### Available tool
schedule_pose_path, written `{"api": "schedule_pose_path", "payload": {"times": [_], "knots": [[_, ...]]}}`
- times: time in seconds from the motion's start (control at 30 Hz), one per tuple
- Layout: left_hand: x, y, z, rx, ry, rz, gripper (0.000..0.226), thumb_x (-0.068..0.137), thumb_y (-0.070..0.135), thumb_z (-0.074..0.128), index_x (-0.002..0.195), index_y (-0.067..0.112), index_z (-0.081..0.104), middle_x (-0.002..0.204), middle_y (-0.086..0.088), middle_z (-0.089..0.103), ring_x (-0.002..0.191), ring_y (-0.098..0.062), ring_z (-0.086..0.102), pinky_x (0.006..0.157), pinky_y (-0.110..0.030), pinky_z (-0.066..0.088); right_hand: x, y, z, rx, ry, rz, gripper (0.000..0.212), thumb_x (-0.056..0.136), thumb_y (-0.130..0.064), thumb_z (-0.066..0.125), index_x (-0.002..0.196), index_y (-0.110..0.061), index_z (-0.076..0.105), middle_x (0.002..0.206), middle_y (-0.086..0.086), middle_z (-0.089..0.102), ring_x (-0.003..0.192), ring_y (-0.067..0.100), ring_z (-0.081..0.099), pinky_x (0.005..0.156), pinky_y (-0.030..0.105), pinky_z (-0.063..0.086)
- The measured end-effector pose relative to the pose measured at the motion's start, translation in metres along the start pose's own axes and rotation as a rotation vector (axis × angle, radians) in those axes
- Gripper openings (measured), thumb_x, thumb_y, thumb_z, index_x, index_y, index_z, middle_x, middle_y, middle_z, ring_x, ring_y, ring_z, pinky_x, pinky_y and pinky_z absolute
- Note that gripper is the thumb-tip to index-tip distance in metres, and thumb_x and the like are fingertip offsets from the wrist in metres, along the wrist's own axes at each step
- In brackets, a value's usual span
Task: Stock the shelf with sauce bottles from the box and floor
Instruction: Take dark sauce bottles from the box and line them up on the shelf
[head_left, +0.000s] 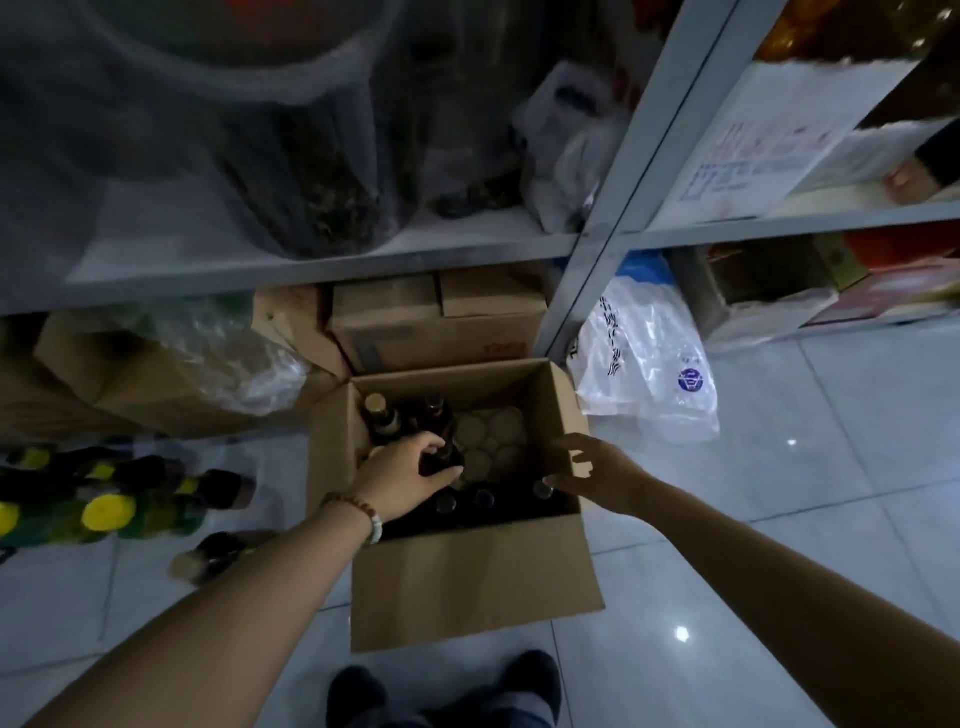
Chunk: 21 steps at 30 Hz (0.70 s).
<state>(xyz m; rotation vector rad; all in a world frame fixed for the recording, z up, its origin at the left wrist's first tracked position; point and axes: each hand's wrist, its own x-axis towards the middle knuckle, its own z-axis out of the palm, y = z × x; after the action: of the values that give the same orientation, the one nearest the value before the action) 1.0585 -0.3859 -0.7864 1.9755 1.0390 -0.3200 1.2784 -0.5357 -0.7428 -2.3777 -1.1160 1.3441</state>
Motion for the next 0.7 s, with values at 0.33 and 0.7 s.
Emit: {"api": "schedule_pose_path", "payload": {"times": [0.33,0.7], "knots": [[0.079,-0.047,0.117,0.089,-0.081,0.177,0.061,0.075,0.055,0.068,0.129,0.031,0.053,0.128,0.009,0.057,0.118,-0.009,0.051,0.093,-0.026,0.044,0.093,0.065,0.061,-0.241,-0.056,-0.151,0.048,0.077,-0.033,0.075,0.123,-0.025,0.061,0.125,-0.003,0.06,0.115,0.017,0.053,0.092,0.025,0.042],[0.106,-0.061,0.129,0.047,-0.108,0.207,0.037,0.083,0.047,0.063,0.115,0.03,0.06,0.096,0.019,0.058,0.084,0.005,0.052,0.065,-0.01,0.037,0.126,0.067,0.077,-0.624,-0.164,-0.147,0.049,0.081,-0.024,0.071,0.128,-0.023,0.056,0.127,0.004,0.057,0.115,0.027,0.054,0.094,0.032,0.045]]}}
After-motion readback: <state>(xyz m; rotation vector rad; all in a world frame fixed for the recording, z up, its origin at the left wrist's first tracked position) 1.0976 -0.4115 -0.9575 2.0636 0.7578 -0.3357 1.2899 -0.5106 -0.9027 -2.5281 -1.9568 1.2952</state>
